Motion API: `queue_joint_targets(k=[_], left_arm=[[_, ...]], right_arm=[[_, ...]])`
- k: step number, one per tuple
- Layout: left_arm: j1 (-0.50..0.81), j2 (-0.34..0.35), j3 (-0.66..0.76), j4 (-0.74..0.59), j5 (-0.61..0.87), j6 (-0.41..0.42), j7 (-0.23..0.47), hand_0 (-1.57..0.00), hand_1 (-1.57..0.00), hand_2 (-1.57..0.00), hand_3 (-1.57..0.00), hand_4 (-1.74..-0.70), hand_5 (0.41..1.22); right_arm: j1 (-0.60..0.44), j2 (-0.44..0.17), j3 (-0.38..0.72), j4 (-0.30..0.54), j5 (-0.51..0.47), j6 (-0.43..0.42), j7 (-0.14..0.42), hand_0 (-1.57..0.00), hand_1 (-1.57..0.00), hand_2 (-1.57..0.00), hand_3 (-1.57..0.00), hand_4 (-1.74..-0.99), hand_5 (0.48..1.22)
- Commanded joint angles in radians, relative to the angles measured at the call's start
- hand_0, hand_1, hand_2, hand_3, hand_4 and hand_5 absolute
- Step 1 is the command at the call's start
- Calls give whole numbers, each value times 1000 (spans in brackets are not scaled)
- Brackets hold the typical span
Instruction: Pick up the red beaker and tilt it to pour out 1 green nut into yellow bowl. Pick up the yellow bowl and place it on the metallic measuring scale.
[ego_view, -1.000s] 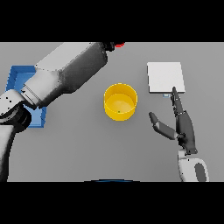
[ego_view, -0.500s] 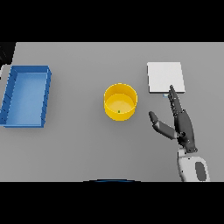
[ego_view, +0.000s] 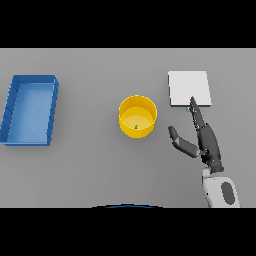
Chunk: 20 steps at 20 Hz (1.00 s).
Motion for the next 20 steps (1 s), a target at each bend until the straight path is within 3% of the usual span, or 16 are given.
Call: queue_joint_targets(k=[1, 5, 9, 11, 15, 17, 18, 20], left_arm=[[30, -7, 23, -15, 31, 28, 40, -1571, -1571, -1571, -1567, -1741, 1221], [233, -29, 68, -166, 141, 70, 86, -1571, -1571, -1571, -1569, -1741, 1221], [490, -62, 74, -430, 231, 107, 145, -1571, -1571, -1571, -1570, -1741, 1221], [585, -76, 69, -564, 259, 117, 190, -1571, -1571, -1571, -1571, -1741, 1151], [711, -96, 60, -732, 286, 135, 292, -1571, -1571, -1571, -1571, -1741, 925], [736, -88, 56, -794, 294, 112, 358, -1571, -1571, -1526, -1525, -1521, 818], [750, -80, 41, -836, 310, 61, 342, -1469, -1344, -1276, -1318, -1369, 774], [779, -72, 56, -886, 385, -28, 343, -940, -860, -817, -843, -1126, 705]], right_arm=[[-2, -1, 0, -2, -6, 7, -6, 1, 1, 1, 1, -1138, 648], [6, -2, -5, 6, -26, 19, -15, 1, 1, 1, 1, -1131, 669], [21, -11, -4, 1, -8, 9, -42, 1, 1, 1, 1, -1166, 676], [17, -16, -5, 1, -17, 20, -35, 1, 1, 1, 1, -1174, 676], [20, -23, -11, -1, -24, 25, -34, 1, 1, 1, 1, -1157, 671], [14, -9, -2, 3, -22, 24, -31, 1, 1, 1, 1, -1155, 670], [20, -11, -3, -8, -22, 23, -32, 1, 1, 1, 1, -1153, 670], [16, -13, -8, 3, -22, 19, -26, 1, 1, 1, 1, -1149, 670]])
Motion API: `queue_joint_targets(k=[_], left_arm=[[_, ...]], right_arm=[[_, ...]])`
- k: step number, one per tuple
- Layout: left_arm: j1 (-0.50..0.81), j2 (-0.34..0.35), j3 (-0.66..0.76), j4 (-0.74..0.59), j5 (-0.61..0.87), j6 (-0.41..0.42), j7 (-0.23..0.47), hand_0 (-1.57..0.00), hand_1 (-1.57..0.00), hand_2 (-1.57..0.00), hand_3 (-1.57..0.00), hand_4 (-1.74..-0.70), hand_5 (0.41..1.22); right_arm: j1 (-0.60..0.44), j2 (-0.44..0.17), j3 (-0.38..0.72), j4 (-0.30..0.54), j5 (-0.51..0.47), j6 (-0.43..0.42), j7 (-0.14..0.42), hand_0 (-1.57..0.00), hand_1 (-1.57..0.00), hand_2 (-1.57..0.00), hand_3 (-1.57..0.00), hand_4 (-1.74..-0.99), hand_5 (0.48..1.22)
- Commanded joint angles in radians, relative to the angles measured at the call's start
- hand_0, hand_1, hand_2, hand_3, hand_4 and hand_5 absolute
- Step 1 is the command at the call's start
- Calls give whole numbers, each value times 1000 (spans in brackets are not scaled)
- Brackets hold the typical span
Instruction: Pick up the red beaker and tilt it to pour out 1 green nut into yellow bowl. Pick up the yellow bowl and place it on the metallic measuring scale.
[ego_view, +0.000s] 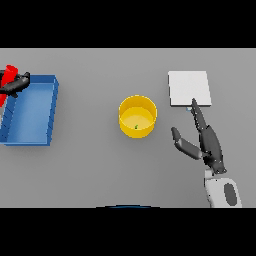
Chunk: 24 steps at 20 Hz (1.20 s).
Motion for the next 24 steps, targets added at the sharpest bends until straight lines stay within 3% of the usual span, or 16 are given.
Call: queue_joint_targets(k=[1, 4, 8, 11, 13, 15, 19, 24], left_arm=[[11, -6, 10, -22, 37, -26, 5, -751, -687, -653, -675, -1050, 683], [14, 34, -27, -20, 7, -88, 29, -384, -351, -334, -345, -875, 644], [8, 40, -65, 20, -54, -83, 30, -157, -143, -136, -141, -801, 627], [16, 39, -68, -7, -63, -58, -17, -80, -73, -69, -72, -776, 631], [16, 22, -60, -21, -51, -40, -37, -51, -46, -44, -45, -779, 635], [20, 12, -42, -29, -30, -26, -58, -32, -29, -28, -29, -786, 652], [24, -3, -45, -48, -20, -25, -59, -13, -11, -11, -11, -800, 673], [29, -20, -50, -58, -11, -29, -46, -3, -3, -3, -3, -811, 688]], right_arm=[[10, 1, 6, 3, 5, 2, -15, 1, 1, 1, 1, -1150, 671], [2, -2, 1, -1, -3, 4, -3, 1, 1, 1, 1, -1155, 669], [10, -4, 9, -10, 30, -16, -5, 1, 1, 1, 1, -1158, 665], [4, 2, 15, -2, 47, -27, 17, 1, 1, 1, 1, -1144, 644], [-24, -18, 37, -12, 106, -34, 73, 1, 1, 1, 1, -1115, 638], [-59, -68, 63, -2, 121, 28, 38, 1, 1, 1, 1, -1080, 662], [-165, -192, 144, 24, 292, 97, 108, 1, 1, 1, 1, -1128, 637], [-355, -294, 278, 113, 475, 191, 59, 1, 1, 1, 1, -1152, 632]])
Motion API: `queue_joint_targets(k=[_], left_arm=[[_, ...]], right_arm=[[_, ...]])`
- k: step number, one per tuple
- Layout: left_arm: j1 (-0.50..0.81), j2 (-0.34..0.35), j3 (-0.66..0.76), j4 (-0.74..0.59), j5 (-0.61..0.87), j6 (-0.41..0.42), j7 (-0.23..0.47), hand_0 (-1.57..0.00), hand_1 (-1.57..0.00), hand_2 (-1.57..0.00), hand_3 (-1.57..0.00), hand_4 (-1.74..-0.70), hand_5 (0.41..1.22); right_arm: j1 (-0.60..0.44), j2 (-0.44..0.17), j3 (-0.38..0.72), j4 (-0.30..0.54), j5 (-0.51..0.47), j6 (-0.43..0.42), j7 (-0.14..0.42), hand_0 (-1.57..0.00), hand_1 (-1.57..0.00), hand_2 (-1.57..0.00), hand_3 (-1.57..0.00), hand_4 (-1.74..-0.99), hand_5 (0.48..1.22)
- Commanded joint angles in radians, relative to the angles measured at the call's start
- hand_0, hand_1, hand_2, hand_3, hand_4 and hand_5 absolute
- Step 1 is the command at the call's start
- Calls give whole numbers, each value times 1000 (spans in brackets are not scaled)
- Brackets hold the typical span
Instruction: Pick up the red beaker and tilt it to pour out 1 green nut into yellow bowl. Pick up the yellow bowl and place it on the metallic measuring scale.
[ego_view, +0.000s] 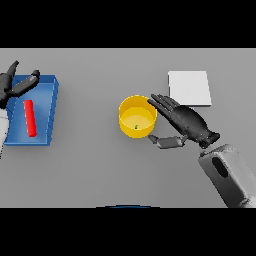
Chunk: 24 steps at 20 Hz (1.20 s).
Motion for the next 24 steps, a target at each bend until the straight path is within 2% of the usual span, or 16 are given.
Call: queue_joint_targets(k=[1, 4, 10, 12, 16, 19, 24], left_arm=[[3, 4, 3, -1, 1, -1, 1, -3, -2, -2, -2, -812, 688], [11, 12, 11, -4, 7, -7, 1, -1, -1, -1, -1, -808, 689], [14, 21, 15, -15, 16, -23, -4, 1, 1, 1, 1, -808, 696], [21, 20, 16, -5, 12, -17, -7, 1, 1, 1, 1, -809, 693], [15, 28, 14, -6, 6, -22, -11, 1, 1, 1, 1, -807, 700], [6, 27, 14, 12, 4, -25, -26, 1, 1, 1, 1, -801, 706], [10, 34, 12, 13, -3, -27, -20, 1, 1, 1, 1, -789, 711]], right_arm=[[-28, -12, 21, 20, 21, 12, -26, 1, 1, 1, 1, -1157, 635], [-110, -46, 84, 71, 83, 60, -81, 1, 1, 1, 1, -1164, 641], [-246, -23, 182, 251, 157, 108, -146, 1, 1, 1, 1, -1157, 644], [-279, -24, 206, 269, 162, 152, -167, 1, 1, 1, 1, -1157, 652], [-341, 13, 257, 336, 191, 207, -147, 1, 1, 1, 1, -1164, 670], [-375, 42, 288, 411, 219, 210, -132, 1, 1, 1, 1, -1177, 673], [-407, 52, 294, 465, 216, 240, -141, 1, 1, 1, -22, -1195, 708]])
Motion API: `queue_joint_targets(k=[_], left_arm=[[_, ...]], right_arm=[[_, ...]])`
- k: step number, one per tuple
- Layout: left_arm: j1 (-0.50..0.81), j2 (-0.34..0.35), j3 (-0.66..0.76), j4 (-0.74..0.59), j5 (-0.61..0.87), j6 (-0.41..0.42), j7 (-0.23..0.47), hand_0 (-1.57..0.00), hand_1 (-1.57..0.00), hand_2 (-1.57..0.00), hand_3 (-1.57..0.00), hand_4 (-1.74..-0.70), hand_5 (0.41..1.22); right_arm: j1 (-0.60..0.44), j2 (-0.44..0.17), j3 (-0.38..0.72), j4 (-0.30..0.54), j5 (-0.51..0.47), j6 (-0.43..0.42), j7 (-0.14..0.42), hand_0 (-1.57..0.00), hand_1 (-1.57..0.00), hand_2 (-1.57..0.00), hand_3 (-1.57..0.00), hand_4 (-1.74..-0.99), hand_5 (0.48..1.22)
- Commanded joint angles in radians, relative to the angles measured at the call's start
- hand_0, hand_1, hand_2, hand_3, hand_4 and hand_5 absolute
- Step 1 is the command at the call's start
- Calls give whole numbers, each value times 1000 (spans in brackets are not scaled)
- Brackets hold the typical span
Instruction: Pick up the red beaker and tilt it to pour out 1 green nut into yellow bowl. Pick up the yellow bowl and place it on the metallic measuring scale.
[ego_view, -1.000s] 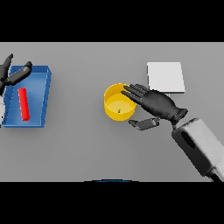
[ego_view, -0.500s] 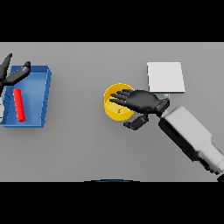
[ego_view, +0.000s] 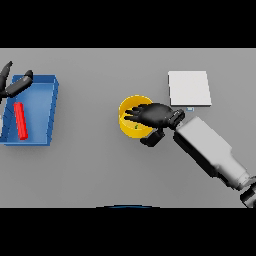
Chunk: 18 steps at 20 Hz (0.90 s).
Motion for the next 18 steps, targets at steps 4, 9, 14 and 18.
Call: queue_joint_targets(k=[4, 9, 14, 18], left_arm=[[11, -2, -2, -7, 4, -4, -9, 1, 1, 1, 1, -791, 711], [1, -4, 0, 3, 5, -4, -9, 1, 1, 1, 1, -787, 707], [-1, 2, -7, -1, -5, -6, -8, 1, 1, 1, 1, -782, 710], [3, 10, 3, -12, 7, -10, -7, 1, 1, 1, 1, -782, 703]], right_arm=[[-1, 0, 5, 11, 9, -8, -4, -193, -183, -189, -215, -1309, 891], [-6, 3, 15, 4, 5, -9, -22, -1114, -1094, -1071, -882, -1578, 1113], [-8, -11, 12, -11, -23, 37, -25, -1421, -1415, -1323, -1130, -1688, 1186], [-12, -37, -8, -53, -41, 52, -13, -1510, -1507, -1387, -1195, -1719, 1207]])
